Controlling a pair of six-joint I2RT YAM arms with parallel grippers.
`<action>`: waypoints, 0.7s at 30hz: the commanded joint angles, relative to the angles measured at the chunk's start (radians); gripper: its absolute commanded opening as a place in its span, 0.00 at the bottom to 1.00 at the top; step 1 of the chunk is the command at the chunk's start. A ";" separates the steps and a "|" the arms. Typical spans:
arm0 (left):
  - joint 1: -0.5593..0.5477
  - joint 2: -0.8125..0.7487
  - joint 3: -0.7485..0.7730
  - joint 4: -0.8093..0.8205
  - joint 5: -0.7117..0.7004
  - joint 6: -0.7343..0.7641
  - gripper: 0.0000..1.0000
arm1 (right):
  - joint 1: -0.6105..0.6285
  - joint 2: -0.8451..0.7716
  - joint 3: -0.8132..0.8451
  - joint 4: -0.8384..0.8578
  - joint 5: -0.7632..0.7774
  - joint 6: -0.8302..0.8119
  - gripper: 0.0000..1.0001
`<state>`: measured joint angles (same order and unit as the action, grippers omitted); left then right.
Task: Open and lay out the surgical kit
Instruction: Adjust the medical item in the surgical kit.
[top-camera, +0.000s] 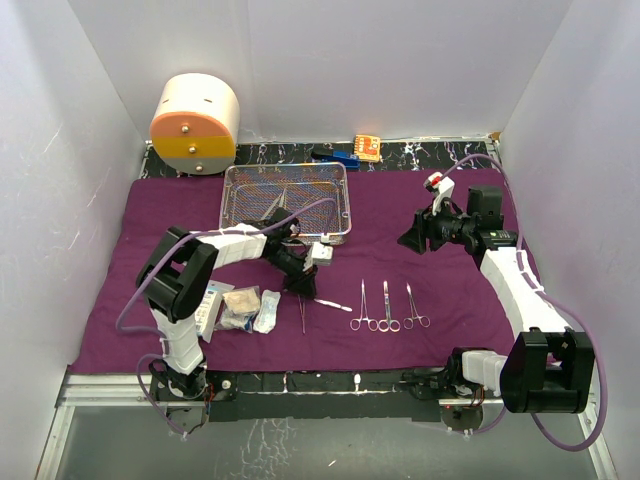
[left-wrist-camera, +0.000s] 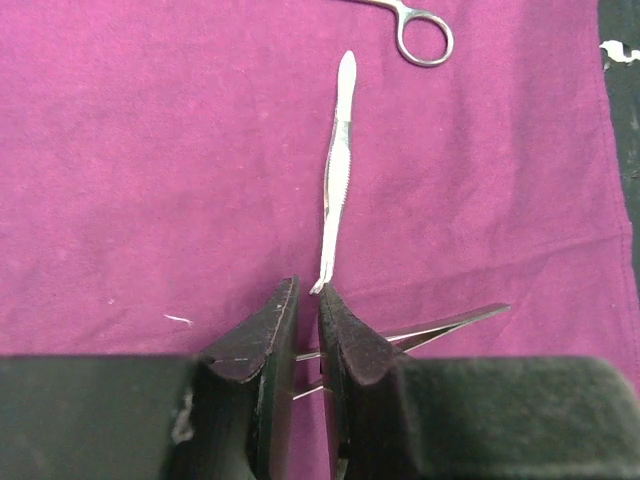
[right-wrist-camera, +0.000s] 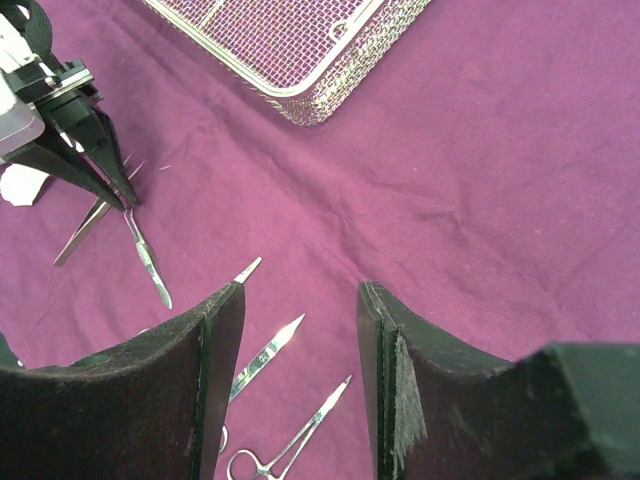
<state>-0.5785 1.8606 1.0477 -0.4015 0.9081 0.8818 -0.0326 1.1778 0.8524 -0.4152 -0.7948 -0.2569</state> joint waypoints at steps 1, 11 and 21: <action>-0.014 -0.059 0.049 -0.032 0.014 0.076 0.14 | 0.007 -0.022 -0.009 0.048 0.001 -0.011 0.46; -0.026 -0.147 0.064 -0.029 -0.025 0.001 0.14 | 0.088 -0.012 0.003 0.016 0.016 -0.065 0.46; 0.130 -0.367 0.042 0.040 -0.241 -0.271 0.20 | 0.484 0.072 -0.029 0.037 0.097 -0.185 0.49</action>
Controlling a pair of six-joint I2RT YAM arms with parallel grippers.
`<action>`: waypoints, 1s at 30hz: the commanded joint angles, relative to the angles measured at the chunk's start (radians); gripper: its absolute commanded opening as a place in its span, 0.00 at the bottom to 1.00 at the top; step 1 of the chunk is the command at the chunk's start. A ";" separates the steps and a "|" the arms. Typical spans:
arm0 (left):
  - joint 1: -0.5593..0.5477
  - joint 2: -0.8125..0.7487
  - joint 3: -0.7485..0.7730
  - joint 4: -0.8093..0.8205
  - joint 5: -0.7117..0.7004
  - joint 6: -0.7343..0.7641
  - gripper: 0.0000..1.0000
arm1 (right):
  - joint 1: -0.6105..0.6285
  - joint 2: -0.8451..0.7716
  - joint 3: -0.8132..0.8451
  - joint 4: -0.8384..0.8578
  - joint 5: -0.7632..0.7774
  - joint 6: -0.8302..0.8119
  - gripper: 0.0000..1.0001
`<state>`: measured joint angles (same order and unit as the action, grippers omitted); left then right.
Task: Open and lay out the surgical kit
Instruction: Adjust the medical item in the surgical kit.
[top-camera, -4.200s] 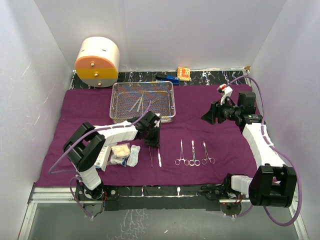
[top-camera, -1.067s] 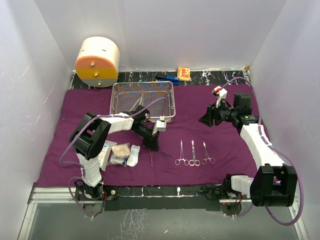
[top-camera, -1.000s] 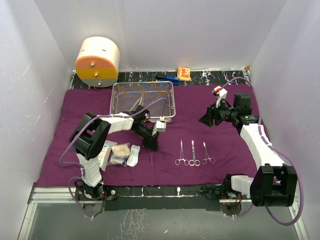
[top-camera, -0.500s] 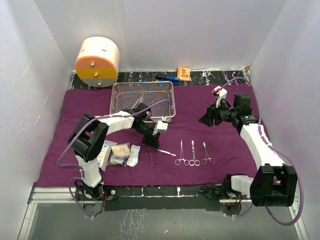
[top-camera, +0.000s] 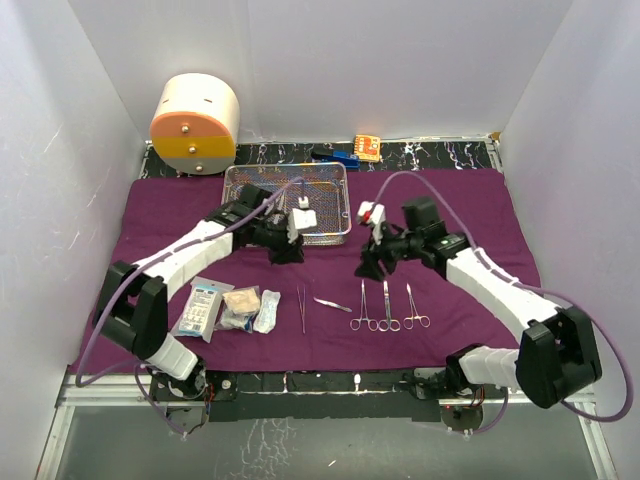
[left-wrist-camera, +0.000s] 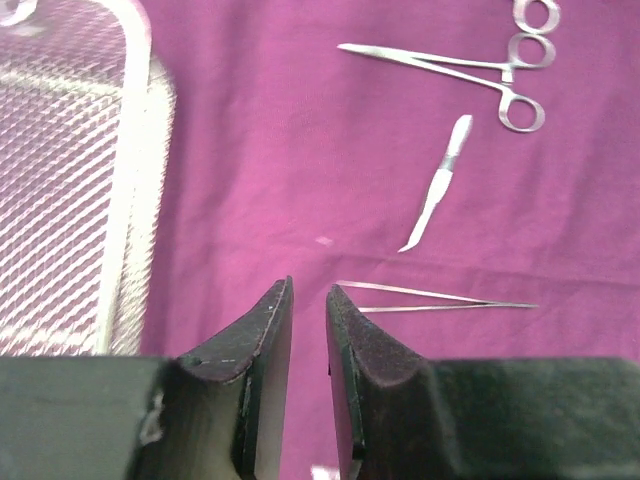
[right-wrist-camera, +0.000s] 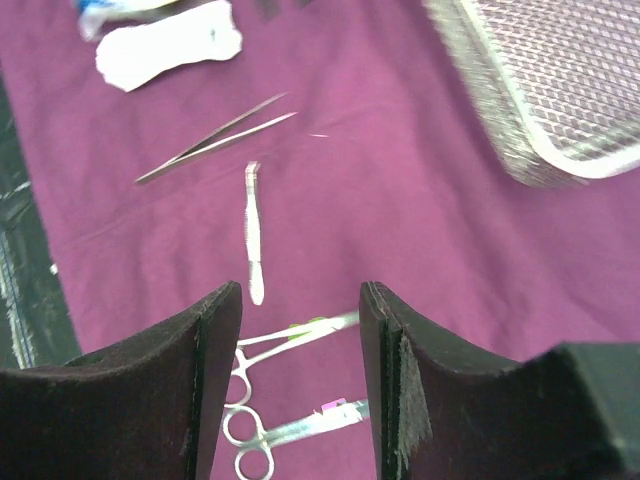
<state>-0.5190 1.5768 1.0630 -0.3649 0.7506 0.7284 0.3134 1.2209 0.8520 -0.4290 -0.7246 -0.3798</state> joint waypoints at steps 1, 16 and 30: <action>0.091 -0.098 0.033 0.009 -0.113 -0.144 0.21 | 0.167 0.048 -0.040 0.073 0.027 -0.062 0.49; 0.354 -0.233 0.071 0.062 -0.313 -0.514 0.86 | 0.323 0.366 0.012 0.168 -0.009 -0.104 0.48; 0.393 -0.250 0.074 0.064 -0.254 -0.548 0.93 | 0.328 0.504 0.128 0.076 -0.050 -0.059 0.41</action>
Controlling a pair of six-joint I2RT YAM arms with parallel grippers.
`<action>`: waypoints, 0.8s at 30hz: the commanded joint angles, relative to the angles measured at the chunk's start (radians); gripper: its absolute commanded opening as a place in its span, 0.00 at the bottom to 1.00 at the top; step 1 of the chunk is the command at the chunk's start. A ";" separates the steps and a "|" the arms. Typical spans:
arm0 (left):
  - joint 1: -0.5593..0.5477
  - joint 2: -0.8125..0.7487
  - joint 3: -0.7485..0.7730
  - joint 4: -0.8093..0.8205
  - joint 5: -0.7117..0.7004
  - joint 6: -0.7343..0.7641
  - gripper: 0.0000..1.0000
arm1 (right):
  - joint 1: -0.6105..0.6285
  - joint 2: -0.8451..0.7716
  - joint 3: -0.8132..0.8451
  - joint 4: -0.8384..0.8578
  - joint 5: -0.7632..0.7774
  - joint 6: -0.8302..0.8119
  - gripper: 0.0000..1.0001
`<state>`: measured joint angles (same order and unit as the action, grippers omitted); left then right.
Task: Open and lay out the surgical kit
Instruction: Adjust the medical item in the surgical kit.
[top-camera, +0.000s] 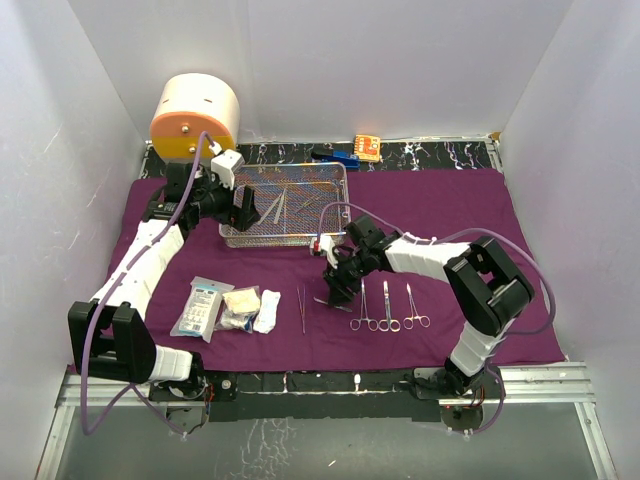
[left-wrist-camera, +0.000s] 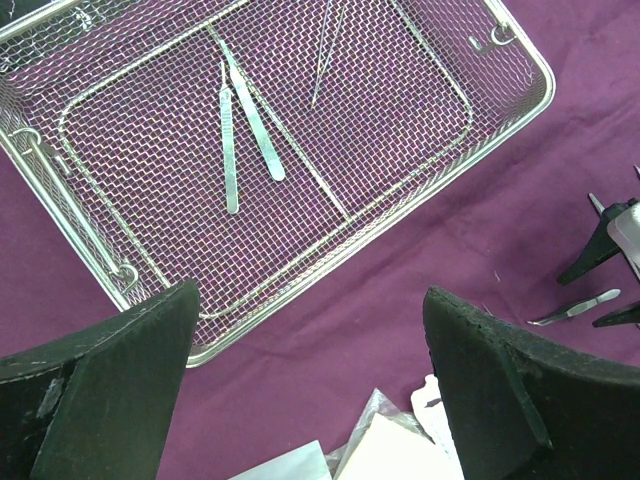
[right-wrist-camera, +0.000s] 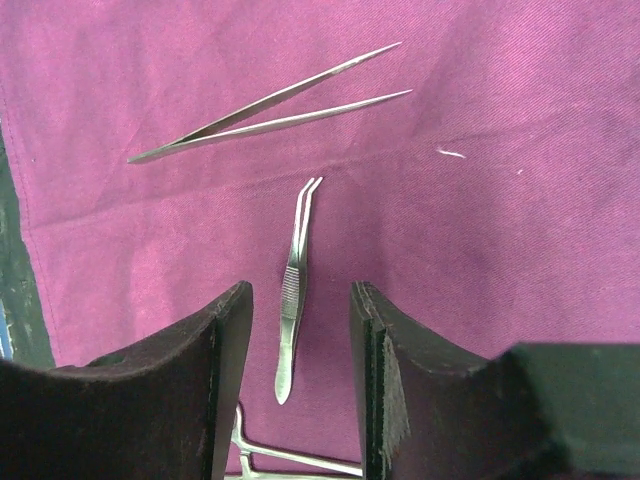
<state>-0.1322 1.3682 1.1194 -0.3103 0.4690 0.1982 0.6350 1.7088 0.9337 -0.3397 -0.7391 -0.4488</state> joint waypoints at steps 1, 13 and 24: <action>0.008 -0.043 0.017 0.010 0.030 -0.020 0.93 | 0.009 0.021 0.050 -0.018 -0.036 0.010 0.40; 0.008 -0.049 0.007 0.019 0.045 -0.015 0.94 | 0.030 0.056 0.047 -0.038 -0.017 0.013 0.33; 0.008 -0.058 0.003 0.018 0.053 -0.011 0.95 | 0.045 0.041 0.038 -0.038 0.014 0.032 0.24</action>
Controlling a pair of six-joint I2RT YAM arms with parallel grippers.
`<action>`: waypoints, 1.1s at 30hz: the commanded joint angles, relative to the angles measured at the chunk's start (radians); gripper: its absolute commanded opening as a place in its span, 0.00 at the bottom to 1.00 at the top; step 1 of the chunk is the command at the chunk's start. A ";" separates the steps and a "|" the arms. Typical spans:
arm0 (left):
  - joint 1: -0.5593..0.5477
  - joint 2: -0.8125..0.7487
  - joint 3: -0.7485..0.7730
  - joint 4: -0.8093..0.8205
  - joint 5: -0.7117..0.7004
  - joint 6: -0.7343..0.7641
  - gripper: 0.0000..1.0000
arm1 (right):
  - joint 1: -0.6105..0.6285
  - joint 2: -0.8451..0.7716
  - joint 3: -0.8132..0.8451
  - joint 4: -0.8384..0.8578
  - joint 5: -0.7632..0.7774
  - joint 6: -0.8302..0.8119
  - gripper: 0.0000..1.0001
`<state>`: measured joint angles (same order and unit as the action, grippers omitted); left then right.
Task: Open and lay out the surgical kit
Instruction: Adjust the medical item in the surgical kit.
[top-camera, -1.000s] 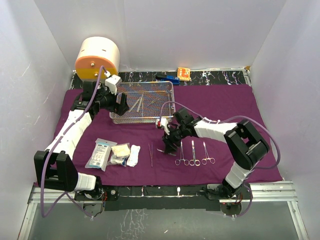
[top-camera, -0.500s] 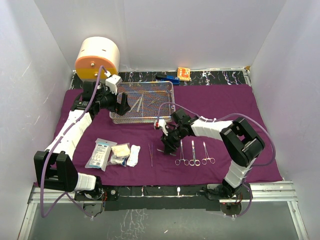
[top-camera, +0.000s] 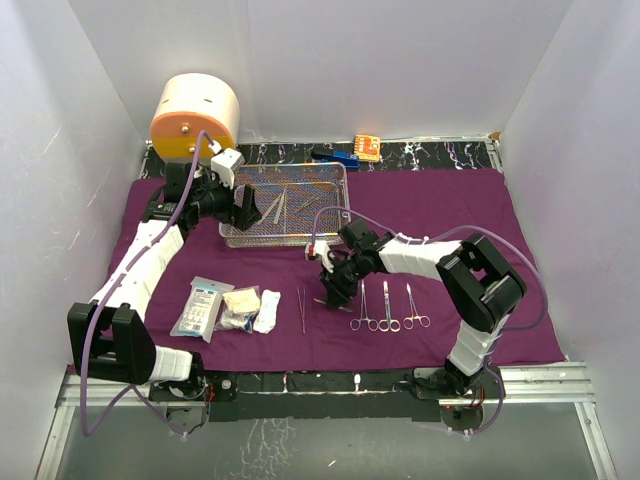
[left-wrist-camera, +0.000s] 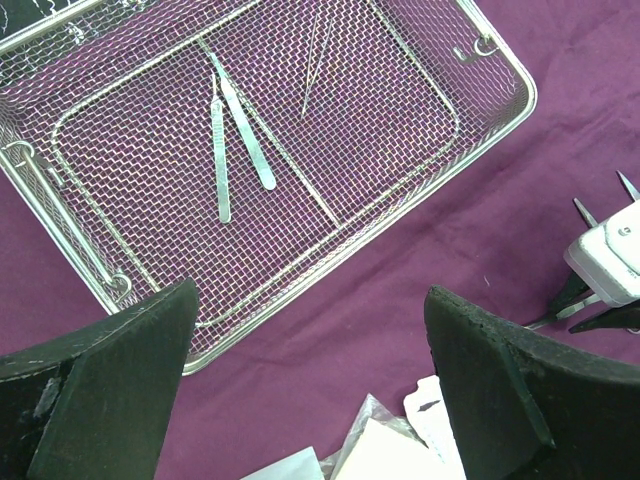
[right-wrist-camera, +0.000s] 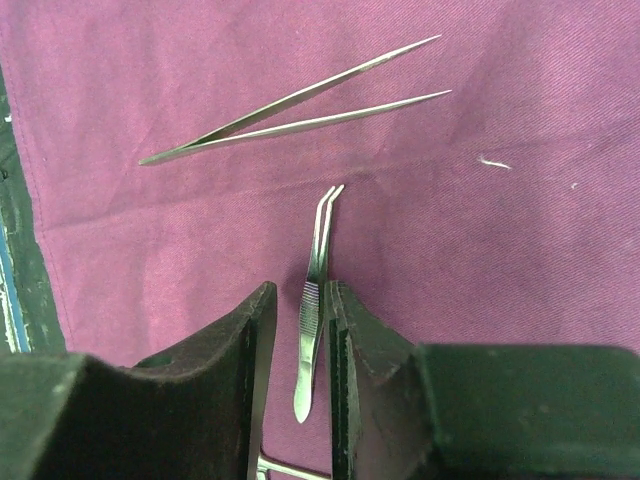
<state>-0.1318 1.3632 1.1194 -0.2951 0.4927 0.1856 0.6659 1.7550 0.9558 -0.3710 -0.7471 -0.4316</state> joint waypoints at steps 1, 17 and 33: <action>0.008 -0.053 0.002 0.004 0.029 0.001 0.95 | 0.016 -0.006 0.013 -0.004 0.026 0.017 0.23; 0.008 -0.055 -0.031 0.023 0.017 0.019 0.98 | 0.032 -0.114 -0.007 0.010 0.067 0.055 0.06; 0.008 -0.056 -0.063 0.042 0.048 0.018 0.98 | 0.034 -0.070 0.022 -0.001 0.103 0.025 0.15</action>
<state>-0.1318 1.3499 1.0634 -0.2630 0.5064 0.1944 0.6937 1.6676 0.9508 -0.3847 -0.6525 -0.3874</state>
